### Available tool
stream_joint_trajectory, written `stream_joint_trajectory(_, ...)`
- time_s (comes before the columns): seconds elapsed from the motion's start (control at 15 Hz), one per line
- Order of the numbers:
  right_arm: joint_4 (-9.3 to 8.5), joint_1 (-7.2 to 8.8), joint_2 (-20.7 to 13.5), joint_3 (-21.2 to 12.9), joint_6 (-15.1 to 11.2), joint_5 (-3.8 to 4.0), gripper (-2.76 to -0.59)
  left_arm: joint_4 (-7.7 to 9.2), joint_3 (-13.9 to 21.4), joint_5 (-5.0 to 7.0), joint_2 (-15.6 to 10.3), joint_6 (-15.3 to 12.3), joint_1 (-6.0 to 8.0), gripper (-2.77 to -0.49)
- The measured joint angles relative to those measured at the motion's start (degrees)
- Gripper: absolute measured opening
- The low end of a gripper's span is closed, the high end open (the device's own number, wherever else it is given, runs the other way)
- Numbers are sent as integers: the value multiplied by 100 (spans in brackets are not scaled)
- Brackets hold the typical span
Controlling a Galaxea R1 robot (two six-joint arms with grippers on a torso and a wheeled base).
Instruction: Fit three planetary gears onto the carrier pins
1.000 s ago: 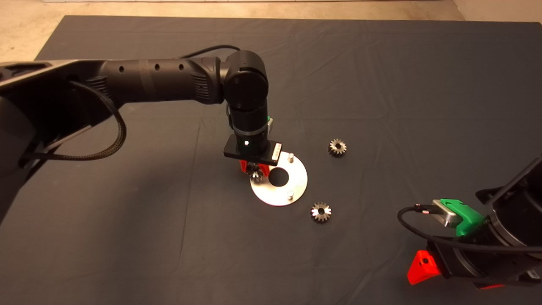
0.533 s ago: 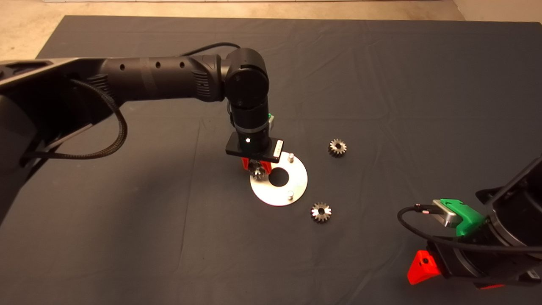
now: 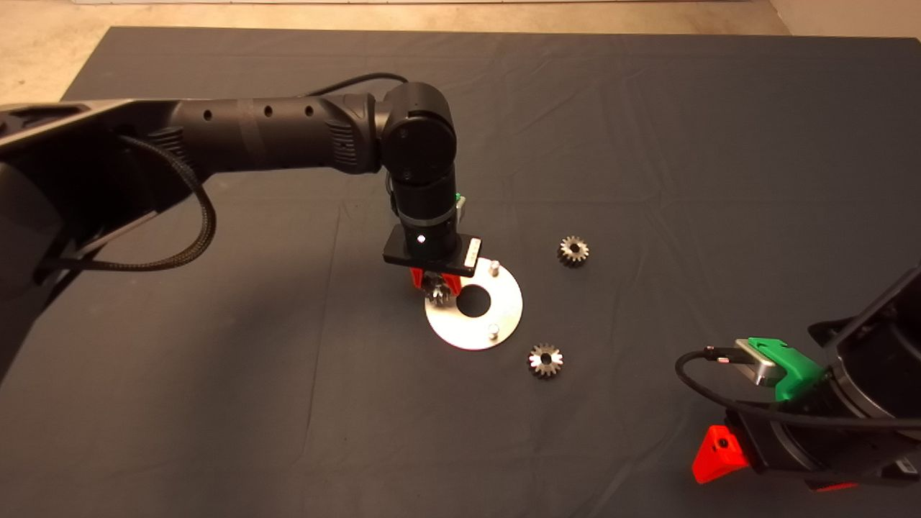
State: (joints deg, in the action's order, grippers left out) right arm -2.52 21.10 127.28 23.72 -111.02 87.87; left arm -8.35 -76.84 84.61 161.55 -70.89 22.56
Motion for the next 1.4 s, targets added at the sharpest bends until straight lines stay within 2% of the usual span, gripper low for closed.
stream_joint_trajectory(0.6,0,0,0,1,0,0,-60,-5,10,9,2,-4,0,-262)
stream_joint_trajectory(1.4,0,0,0,0,2,0,-60,-18,10,77,5,-4,-1,-262)
